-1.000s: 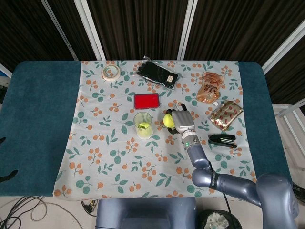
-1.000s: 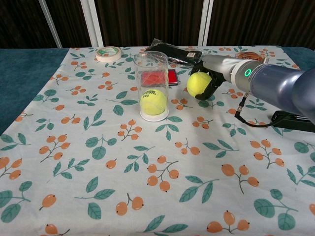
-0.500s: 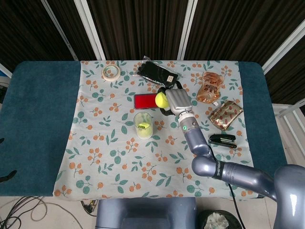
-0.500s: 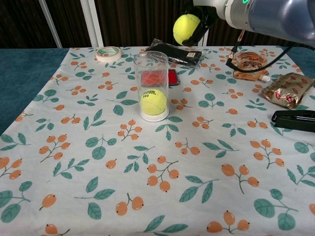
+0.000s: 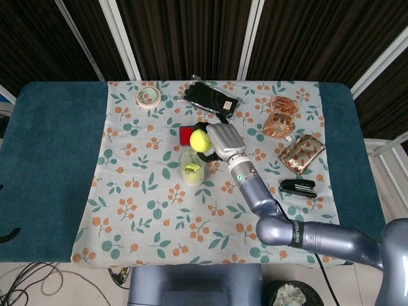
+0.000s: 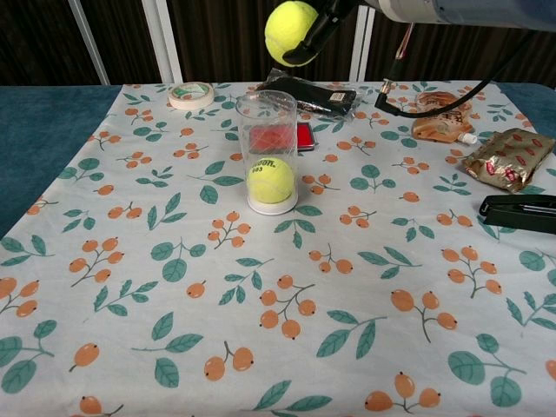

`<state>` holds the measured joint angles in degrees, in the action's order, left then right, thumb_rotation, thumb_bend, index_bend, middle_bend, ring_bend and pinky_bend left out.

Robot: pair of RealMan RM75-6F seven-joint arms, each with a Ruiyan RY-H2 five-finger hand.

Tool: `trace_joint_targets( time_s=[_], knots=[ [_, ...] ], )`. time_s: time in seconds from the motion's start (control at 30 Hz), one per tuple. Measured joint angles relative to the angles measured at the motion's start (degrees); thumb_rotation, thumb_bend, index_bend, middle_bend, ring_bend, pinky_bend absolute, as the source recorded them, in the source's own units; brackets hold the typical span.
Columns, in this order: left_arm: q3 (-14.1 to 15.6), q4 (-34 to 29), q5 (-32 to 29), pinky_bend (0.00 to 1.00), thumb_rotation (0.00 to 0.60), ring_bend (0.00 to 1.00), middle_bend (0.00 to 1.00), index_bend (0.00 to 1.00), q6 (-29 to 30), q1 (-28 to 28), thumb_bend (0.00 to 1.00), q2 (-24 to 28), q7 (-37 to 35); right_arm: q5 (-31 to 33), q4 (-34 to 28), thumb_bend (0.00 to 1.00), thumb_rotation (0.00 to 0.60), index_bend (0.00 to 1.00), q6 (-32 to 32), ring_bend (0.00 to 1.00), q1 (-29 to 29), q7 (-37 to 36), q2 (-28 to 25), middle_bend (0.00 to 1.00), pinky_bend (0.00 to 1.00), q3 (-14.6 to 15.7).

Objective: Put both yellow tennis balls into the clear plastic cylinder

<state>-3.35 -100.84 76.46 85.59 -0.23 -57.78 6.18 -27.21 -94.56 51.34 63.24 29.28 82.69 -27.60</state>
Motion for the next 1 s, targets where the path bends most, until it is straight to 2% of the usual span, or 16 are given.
trace_joint_targets(
  time_s=[0.17,0.37,0.47,0.53,0.63,0.7,0.87,1.0],
  knots=[
    [0.0,0.0,0.0,0.03,0.600,0.00,0.00,0.16,-0.1,0.0,0.04,0.0,0.0,-1.0,-2.0,0.56,0.600,0.48,-0.2,0.52,0.5,-2.0,0.3,0.38,0.00,1.3],
    [0.2,0.0,0.3,0.03,0.600,0.00,0.00,0.16,-0.2,-0.1,0.04,0.0,0.1,-0.1,-2.2,0.55,0.600,0.43,-0.4,0.47,1.3,-2.9,1.2,0.33,0.00,1.9],
    [0.1,0.0,0.1,0.03,0.600,0.00,0.00,0.16,-0.2,0.0,0.04,0.0,0.0,0.5,-1.8,0.49,0.600,0.39,-0.4,0.40,2.3,-2.6,1.6,0.28,0.00,2.8],
    [0.0,0.0,0.0,0.03,0.600,0.00,0.00,0.16,-0.2,0.0,0.04,0.1,-0.1,0.9,-1.5,0.44,0.600,0.33,-0.5,0.28,2.7,-2.3,1.8,0.21,0.00,3.2],
    [0.0,0.0,0.0,0.03,0.600,0.00,0.00,0.16,-0.2,0.0,0.04,0.2,-0.2,2.6,-1.4,0.36,0.600,0.23,-1.2,0.15,3.2,-2.4,1.7,0.12,0.00,3.5],
    [0.1,-0.1,0.0,0.03,0.600,0.00,0.00,0.16,-0.3,0.0,0.04,0.2,-0.2,4.4,-1.4,0.32,0.600,0.18,-2.1,0.12,3.7,-2.2,1.3,0.09,0.00,3.9],
    [0.0,-0.2,-0.3,0.03,0.600,0.00,0.00,0.16,-0.4,0.0,0.04,0.3,-0.1,8.4,-1.8,0.28,0.600,0.15,-4.0,0.09,5.3,-1.9,-1.0,0.06,0.00,4.7],
    [-0.1,-0.2,-0.1,0.03,0.600,0.00,0.00,0.16,0.0,0.1,0.04,0.2,0.0,8.8,-3.0,0.28,0.600,0.14,-4.1,0.09,5.5,-3.3,-3.2,0.06,0.00,4.3]
  ],
)
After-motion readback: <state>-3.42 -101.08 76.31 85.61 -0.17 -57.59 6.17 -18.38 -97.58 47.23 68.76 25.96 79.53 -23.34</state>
